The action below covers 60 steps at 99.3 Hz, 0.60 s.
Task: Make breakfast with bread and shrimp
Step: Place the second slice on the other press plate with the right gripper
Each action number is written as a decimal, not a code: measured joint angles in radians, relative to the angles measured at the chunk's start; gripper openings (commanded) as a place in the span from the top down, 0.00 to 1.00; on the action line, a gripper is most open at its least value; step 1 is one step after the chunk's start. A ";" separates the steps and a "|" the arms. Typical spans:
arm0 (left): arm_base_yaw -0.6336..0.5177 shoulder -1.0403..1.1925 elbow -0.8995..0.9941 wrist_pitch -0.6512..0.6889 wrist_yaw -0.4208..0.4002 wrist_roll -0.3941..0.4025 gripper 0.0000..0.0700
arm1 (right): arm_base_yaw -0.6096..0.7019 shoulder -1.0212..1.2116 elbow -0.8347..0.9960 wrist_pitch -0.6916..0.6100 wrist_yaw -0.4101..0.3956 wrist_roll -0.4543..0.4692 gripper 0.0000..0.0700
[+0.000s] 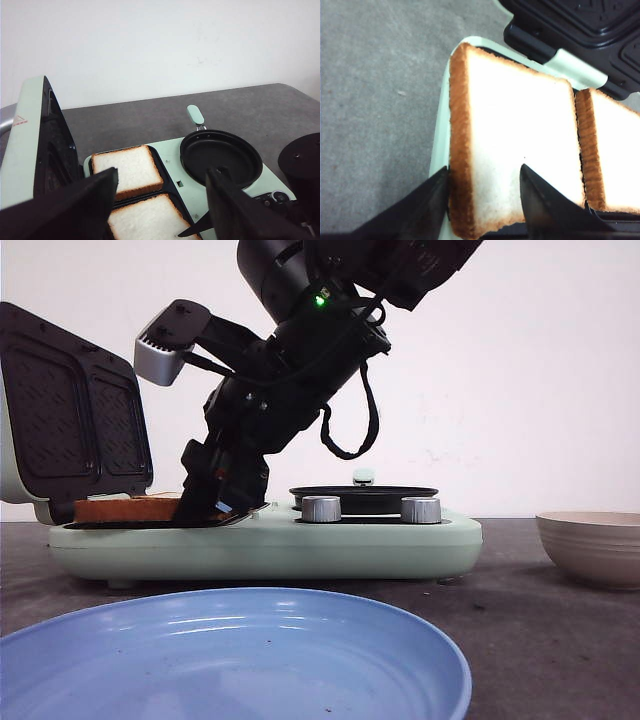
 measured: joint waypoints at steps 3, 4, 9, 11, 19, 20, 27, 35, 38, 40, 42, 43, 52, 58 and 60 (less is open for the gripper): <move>0.000 0.000 0.000 0.000 0.000 0.000 0.55 | -0.002 0.000 0.000 0.002 0.000 0.001 0.61; 0.000 0.000 0.000 0.000 0.000 0.000 0.55 | -0.002 0.000 0.000 0.002 0.000 0.002 0.61; 0.000 0.000 0.000 0.000 0.000 0.000 0.55 | -0.003 0.000 0.000 0.002 0.000 0.003 0.60; 0.000 0.000 0.000 0.000 0.000 0.000 0.55 | -0.003 0.000 0.000 0.002 0.000 0.003 0.60; 0.000 0.000 0.000 0.000 0.000 0.000 0.55 | -0.003 0.000 0.000 0.004 0.000 0.003 0.60; 0.000 0.000 0.000 0.000 0.000 0.000 0.55 | -0.003 0.000 0.000 0.005 0.000 0.003 0.60; 0.000 0.000 0.000 0.000 0.000 0.000 0.55 | -0.004 0.000 0.000 0.015 0.000 0.003 0.59; 0.000 0.000 0.000 0.000 0.000 0.000 0.55 | -0.004 0.000 0.000 0.026 0.000 0.003 0.48; 0.000 0.000 0.000 0.000 0.000 0.000 0.55 | -0.004 0.000 0.000 0.026 0.000 0.003 0.43; 0.000 0.000 0.000 0.000 0.000 0.000 0.55 | -0.004 0.000 0.000 0.026 0.000 0.003 0.40; 0.000 0.000 0.000 0.000 0.000 0.000 0.55 | -0.004 0.000 0.000 0.026 0.000 0.004 0.37; 0.000 0.000 0.000 0.000 0.000 0.000 0.55 | -0.004 0.000 0.000 0.026 0.000 0.004 0.37; 0.000 0.000 0.000 0.000 0.000 0.000 0.55 | -0.005 0.000 0.000 0.026 0.000 0.007 0.36; 0.000 0.000 0.000 0.000 0.000 0.000 0.55 | -0.005 0.000 0.000 0.026 0.000 0.007 0.35; 0.000 0.000 0.000 0.000 0.000 0.000 0.55 | -0.005 0.000 0.000 0.026 0.000 0.007 0.35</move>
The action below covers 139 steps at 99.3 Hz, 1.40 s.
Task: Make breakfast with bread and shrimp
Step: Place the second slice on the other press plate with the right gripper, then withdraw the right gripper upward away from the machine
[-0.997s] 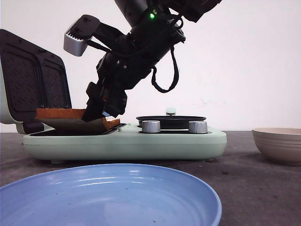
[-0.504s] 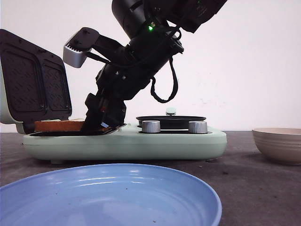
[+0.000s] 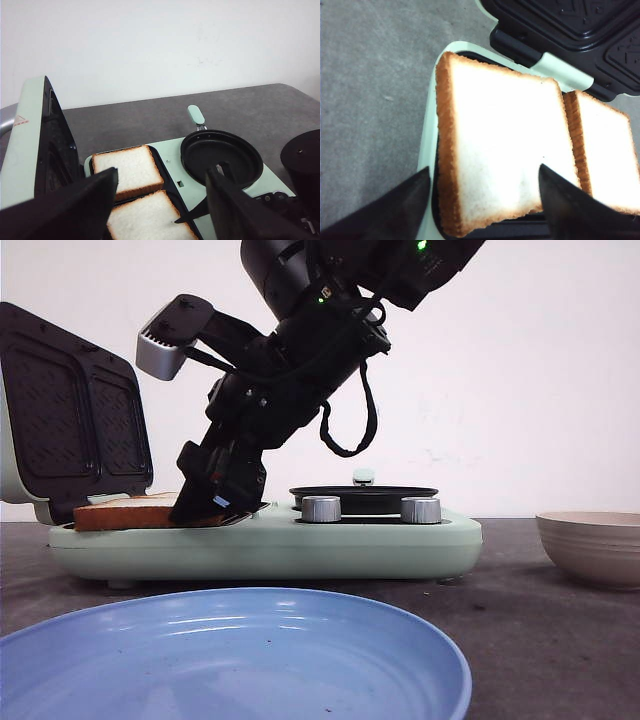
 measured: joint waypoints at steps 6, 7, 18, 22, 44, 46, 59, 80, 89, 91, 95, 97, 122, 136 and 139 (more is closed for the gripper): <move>0.000 0.000 0.000 0.000 0.000 0.000 0.55 | 0.003 0.000 0.000 0.000 0.000 0.002 0.35; 0.000 0.000 0.000 0.000 0.000 0.000 0.55 | 0.003 0.000 0.000 0.000 0.001 0.003 0.35; 0.000 0.000 0.000 0.000 0.000 0.000 0.55 | 0.015 -0.002 0.000 -0.001 0.022 0.028 0.35; 0.000 0.000 0.000 0.000 0.000 0.000 0.55 | 0.019 -0.006 0.000 -0.004 0.033 0.043 0.35; 0.000 0.000 0.000 0.000 0.000 0.000 0.55 | 0.029 -0.159 0.000 -0.029 0.123 0.142 0.36; 0.000 0.000 0.000 0.000 0.000 0.000 0.55 | 0.029 -0.181 0.000 -0.030 0.133 0.155 0.36; 0.000 0.000 0.000 0.000 0.000 0.009 0.55 | 0.027 -0.312 0.000 -0.060 0.247 0.251 0.36; 0.000 0.000 0.000 0.000 0.000 0.039 0.55 | -0.018 -0.540 0.000 -0.199 0.393 0.492 0.36; 0.000 0.000 0.000 0.000 -0.001 0.045 0.55 | -0.068 -0.632 0.000 -0.297 0.394 0.606 0.41; 0.000 0.000 0.000 0.000 -0.001 0.045 0.55 | -0.081 -0.649 0.000 -0.320 0.394 0.629 0.42; 0.000 0.000 0.000 0.000 -0.001 0.045 0.55 | -0.109 -0.678 0.001 -0.370 0.393 0.669 0.42; 0.000 0.000 0.000 0.000 -0.001 0.045 0.55 | -0.123 -0.690 0.001 -0.396 0.393 0.686 0.42; 0.007 0.000 0.000 0.017 -0.063 -0.049 0.45 | -0.293 -0.850 -0.048 -0.611 0.301 0.780 0.51; 0.042 0.000 0.000 0.040 -0.069 -0.124 0.44 | -0.377 -1.018 -0.233 -0.533 0.260 0.827 0.52; 0.051 0.000 0.000 0.043 -0.069 -0.140 0.44 | -0.393 -1.058 -0.286 -0.507 0.255 0.849 0.52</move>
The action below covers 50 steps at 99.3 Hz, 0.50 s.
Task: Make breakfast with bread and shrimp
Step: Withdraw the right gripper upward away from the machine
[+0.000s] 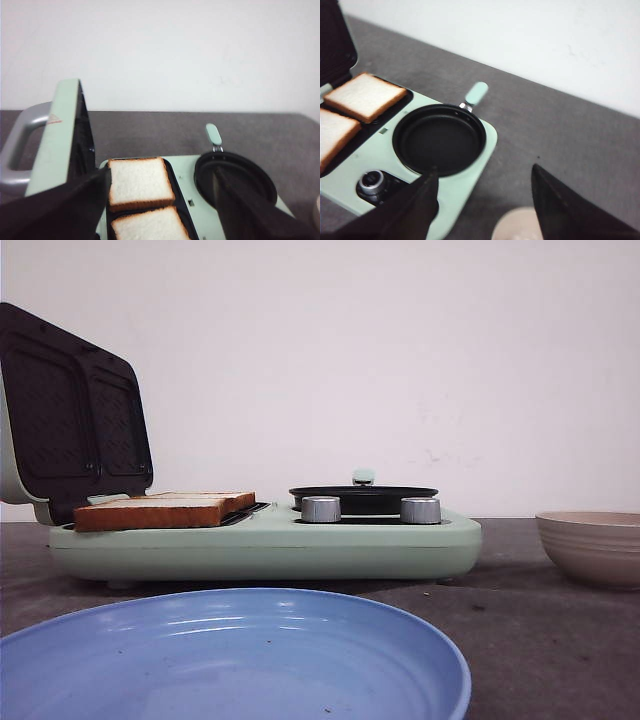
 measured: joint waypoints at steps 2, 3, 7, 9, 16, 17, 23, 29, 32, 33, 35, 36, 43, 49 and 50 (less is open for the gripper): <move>0.007 0.000 0.000 0.002 0.000 -0.012 0.44 | -0.011 -0.026 -0.037 0.018 -0.008 0.018 0.52; 0.010 0.000 0.000 0.003 0.000 -0.018 0.44 | -0.016 -0.040 -0.056 0.025 -0.013 0.026 0.52; 0.026 0.000 0.000 0.006 0.000 -0.043 0.44 | -0.036 -0.092 -0.132 0.053 -0.032 0.065 0.52; 0.034 0.000 0.000 0.009 0.001 -0.056 0.44 | -0.045 -0.119 -0.170 0.063 -0.042 0.085 0.52; 0.066 0.000 0.000 0.023 0.013 -0.105 0.44 | -0.061 -0.208 -0.292 0.080 -0.084 0.158 0.52; 0.071 0.000 0.000 0.025 0.015 -0.112 0.44 | -0.062 -0.220 -0.307 0.081 -0.090 0.168 0.52; 0.102 0.000 0.000 0.040 0.031 -0.156 0.44 | -0.063 -0.282 -0.391 0.080 -0.129 0.227 0.52; 0.140 0.000 0.000 0.062 0.058 -0.203 0.44 | -0.063 -0.330 -0.452 0.080 -0.154 0.278 0.52; 0.160 0.000 0.000 0.077 0.074 -0.227 0.44 | -0.063 -0.350 -0.476 0.080 -0.160 0.300 0.52; 0.167 0.000 0.000 0.081 0.079 -0.234 0.44 | -0.063 -0.357 -0.483 0.080 -0.162 0.307 0.52; 0.182 0.000 0.000 0.091 0.088 -0.252 0.44 | -0.063 -0.369 -0.494 0.080 -0.165 0.319 0.52; 0.190 0.000 0.000 0.094 0.093 -0.259 0.44 | -0.062 -0.375 -0.499 0.079 -0.169 0.325 0.52; 0.250 0.000 0.000 0.113 0.134 -0.327 0.44 | -0.063 -0.411 -0.522 0.080 -0.177 0.356 0.52; 0.310 0.003 0.000 0.124 0.179 -0.393 0.44 | -0.063 -0.431 -0.525 0.080 -0.179 0.370 0.52; 0.321 0.004 0.000 0.126 0.186 -0.404 0.44 | -0.063 -0.434 -0.525 0.082 -0.179 0.372 0.52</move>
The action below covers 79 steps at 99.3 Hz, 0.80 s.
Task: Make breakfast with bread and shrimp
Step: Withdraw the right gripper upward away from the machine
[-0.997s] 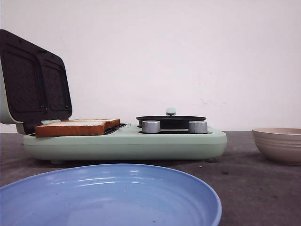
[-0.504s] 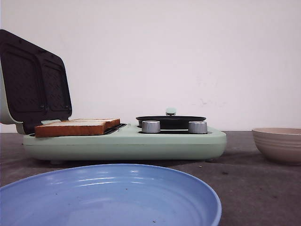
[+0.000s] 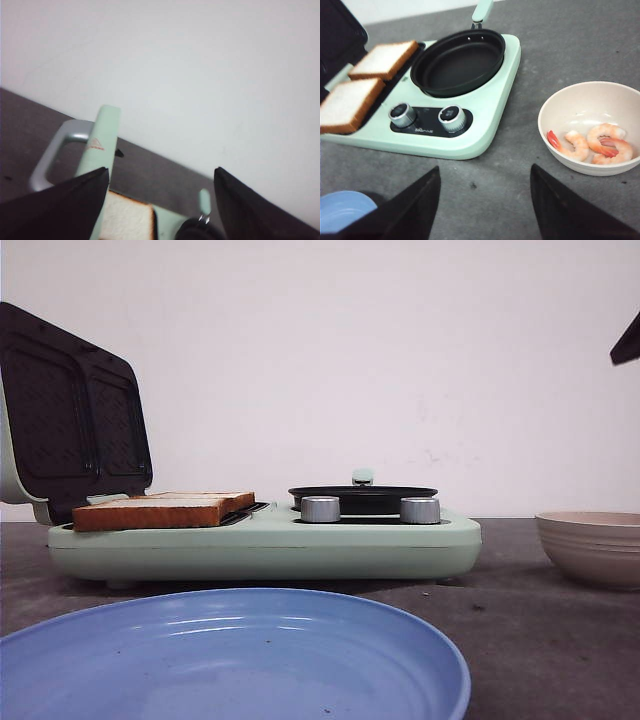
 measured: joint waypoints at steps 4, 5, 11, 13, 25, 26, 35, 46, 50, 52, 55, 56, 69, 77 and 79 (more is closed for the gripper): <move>0.044 0.006 0.000 0.007 0.031 -0.045 0.44 | 0.000 -0.008 0.000 0.006 -0.006 0.005 0.52; 0.056 0.008 0.000 0.008 0.040 -0.058 0.44 | 0.000 -0.010 0.000 0.007 -0.008 0.006 0.52; 0.126 0.023 0.000 0.008 0.094 -0.127 0.44 | 0.000 -0.014 0.000 0.012 -0.025 0.009 0.52; 0.148 0.029 0.000 0.008 0.112 -0.148 0.44 | 0.000 -0.014 0.000 0.013 -0.029 0.010 0.52; 0.273 0.080 0.000 0.006 0.240 -0.268 0.44 | 0.000 -0.016 0.000 0.013 -0.056 0.009 0.52; 0.282 0.085 0.000 0.006 0.252 -0.275 0.44 | 0.000 -0.016 0.000 0.014 -0.058 0.009 0.52; 0.340 0.132 0.000 0.007 0.347 -0.335 0.44 | 0.000 -0.017 0.000 0.014 -0.078 0.009 0.52; 0.360 0.201 0.000 0.010 0.405 -0.375 0.44 | 0.000 -0.018 0.000 0.014 -0.081 0.008 0.52; 0.361 0.225 0.000 0.017 0.422 -0.384 0.44 | 0.000 -0.018 0.000 0.014 -0.081 0.008 0.52; 0.361 0.237 0.000 0.023 0.431 -0.389 0.44 | 0.000 -0.018 0.000 0.014 -0.081 0.008 0.52; 0.361 0.255 0.000 0.037 0.448 -0.397 0.44 | 0.000 -0.018 0.000 0.014 -0.081 0.008 0.52; 0.361 0.261 0.000 0.043 0.453 -0.400 0.44 | 0.000 -0.018 0.000 0.014 -0.081 0.008 0.52; 0.360 0.335 0.000 0.081 0.489 -0.433 0.43 | 0.000 -0.018 0.000 0.014 -0.082 0.008 0.52; 0.360 0.377 0.000 0.090 0.497 -0.445 0.43 | 0.000 -0.018 0.000 0.014 -0.084 0.008 0.52; 0.360 0.386 0.000 0.097 0.502 -0.448 0.43 | 0.000 -0.018 0.000 0.014 -0.084 0.008 0.52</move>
